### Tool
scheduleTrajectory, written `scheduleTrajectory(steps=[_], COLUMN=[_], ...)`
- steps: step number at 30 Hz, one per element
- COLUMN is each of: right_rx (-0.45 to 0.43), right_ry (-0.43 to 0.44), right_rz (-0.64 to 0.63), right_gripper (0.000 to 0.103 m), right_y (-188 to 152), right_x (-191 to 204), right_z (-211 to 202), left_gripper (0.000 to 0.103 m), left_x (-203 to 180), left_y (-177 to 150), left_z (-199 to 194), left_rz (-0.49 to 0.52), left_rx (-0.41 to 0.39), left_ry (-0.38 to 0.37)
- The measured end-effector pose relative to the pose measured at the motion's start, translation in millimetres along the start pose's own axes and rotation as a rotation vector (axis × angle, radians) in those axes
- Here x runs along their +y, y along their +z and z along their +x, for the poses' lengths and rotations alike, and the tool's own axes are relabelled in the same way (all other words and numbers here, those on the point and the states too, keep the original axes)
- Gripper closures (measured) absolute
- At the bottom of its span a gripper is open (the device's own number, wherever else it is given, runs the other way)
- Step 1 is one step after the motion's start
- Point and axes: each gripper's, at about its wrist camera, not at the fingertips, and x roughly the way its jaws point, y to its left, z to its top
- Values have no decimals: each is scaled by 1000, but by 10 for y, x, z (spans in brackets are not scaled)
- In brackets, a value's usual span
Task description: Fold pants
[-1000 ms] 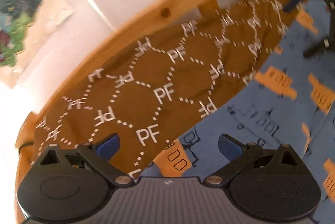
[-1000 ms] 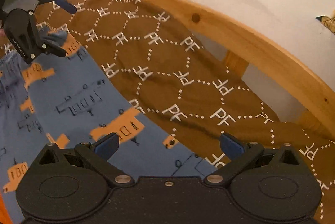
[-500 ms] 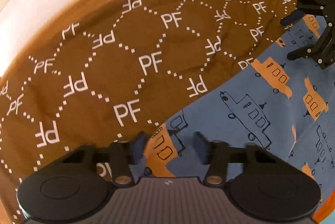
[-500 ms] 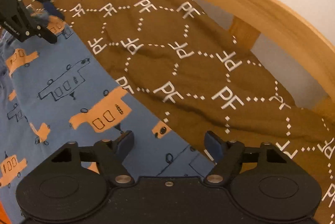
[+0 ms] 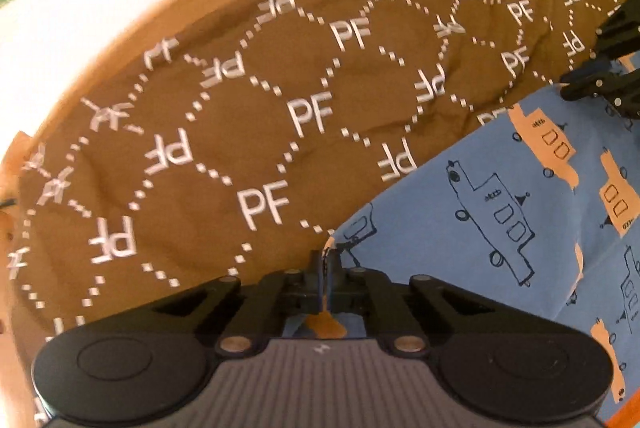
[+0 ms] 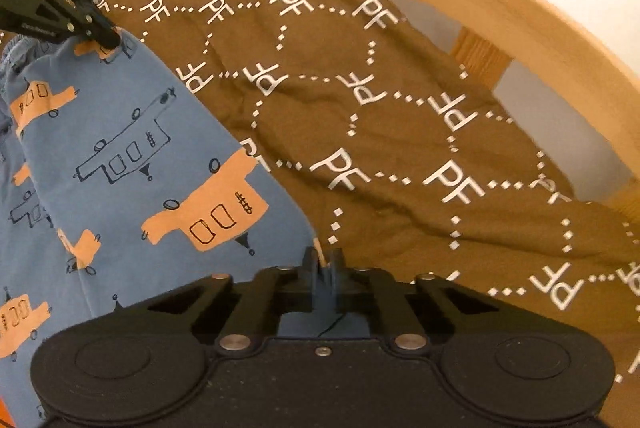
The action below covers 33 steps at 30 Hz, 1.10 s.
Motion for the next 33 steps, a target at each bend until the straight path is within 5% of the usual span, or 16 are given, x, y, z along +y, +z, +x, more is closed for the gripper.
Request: scheduleTrajectory(steps=[10, 17, 19, 20, 21, 22, 23, 28, 33], right_rx=[-171, -115, -100, -121, -146, -167, -202, -320, -307], right_ry=[-201, -303, -319, -327, -330, -334, -337, -277, -167], right_rz=[68, 31, 48, 59, 64, 71, 88, 117, 99], right_gripper=[103, 101, 90, 77, 67, 44, 28, 9, 7], right_y=[297, 453, 424, 405, 385, 366, 341, 22, -502], right_x=[-98, -48, -5, 2, 9, 20, 38, 292, 875], right_z=[-223, 211, 250, 217, 154, 77, -33, -566, -910], left_gripper=[102, 95, 87, 82, 68, 49, 41, 13, 11], left_x=[8, 79, 93, 104, 125, 140, 157, 149, -261], left_y=[194, 367, 332, 313, 280, 234, 166, -287, -970], left_z=[-309, 200, 262, 244, 192, 130, 40, -491, -829], left_rz=[-25, -107, -127, -133, -138, -140, -144, -174, -105], left_rx=[-198, -102, -101, -111, -128, -145, -170, -308, -350], left_ry=[202, 257, 256, 255, 245, 245, 253, 209, 97])
